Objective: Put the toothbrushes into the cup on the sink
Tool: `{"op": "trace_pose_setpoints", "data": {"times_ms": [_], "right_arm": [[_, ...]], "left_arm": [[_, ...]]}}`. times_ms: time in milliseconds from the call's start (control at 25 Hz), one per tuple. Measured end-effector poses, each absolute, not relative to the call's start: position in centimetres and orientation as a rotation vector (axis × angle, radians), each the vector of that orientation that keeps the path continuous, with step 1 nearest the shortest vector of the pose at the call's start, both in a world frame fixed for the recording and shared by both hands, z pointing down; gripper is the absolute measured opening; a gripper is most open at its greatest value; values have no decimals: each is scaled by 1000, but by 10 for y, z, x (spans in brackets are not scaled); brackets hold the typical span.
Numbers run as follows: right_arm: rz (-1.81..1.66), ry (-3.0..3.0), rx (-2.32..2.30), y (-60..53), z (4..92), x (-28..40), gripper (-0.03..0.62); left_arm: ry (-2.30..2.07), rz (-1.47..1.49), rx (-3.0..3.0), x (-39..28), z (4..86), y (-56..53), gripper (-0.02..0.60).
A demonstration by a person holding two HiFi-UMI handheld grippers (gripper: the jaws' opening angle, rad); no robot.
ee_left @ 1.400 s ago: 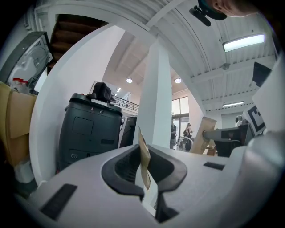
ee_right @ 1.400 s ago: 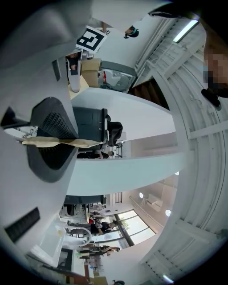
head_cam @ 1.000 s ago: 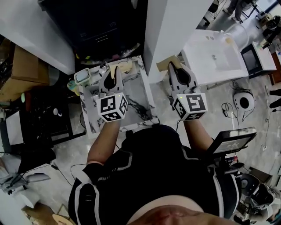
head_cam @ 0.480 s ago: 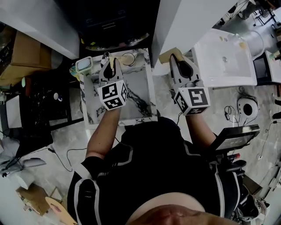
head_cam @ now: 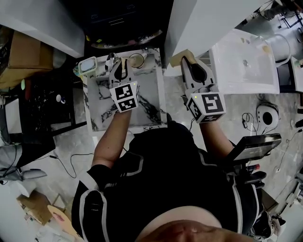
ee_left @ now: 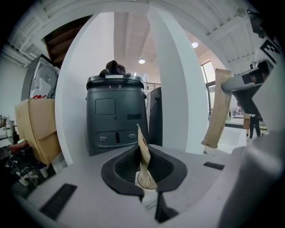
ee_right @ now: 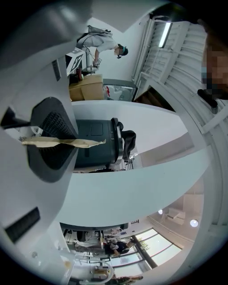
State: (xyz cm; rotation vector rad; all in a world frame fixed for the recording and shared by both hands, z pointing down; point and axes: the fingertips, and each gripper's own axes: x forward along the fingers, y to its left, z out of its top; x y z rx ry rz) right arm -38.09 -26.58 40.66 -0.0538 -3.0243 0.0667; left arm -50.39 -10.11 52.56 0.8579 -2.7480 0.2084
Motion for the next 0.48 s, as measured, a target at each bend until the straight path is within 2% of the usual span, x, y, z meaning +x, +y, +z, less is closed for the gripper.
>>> {"op": "trace_pose_setpoints", "data": {"times_ms": [480], "right_arm": [[107,-3004,-109,-265,422,-383,43]], "left_arm": [[-2708,264,810,-504,558,-106,36]]}}
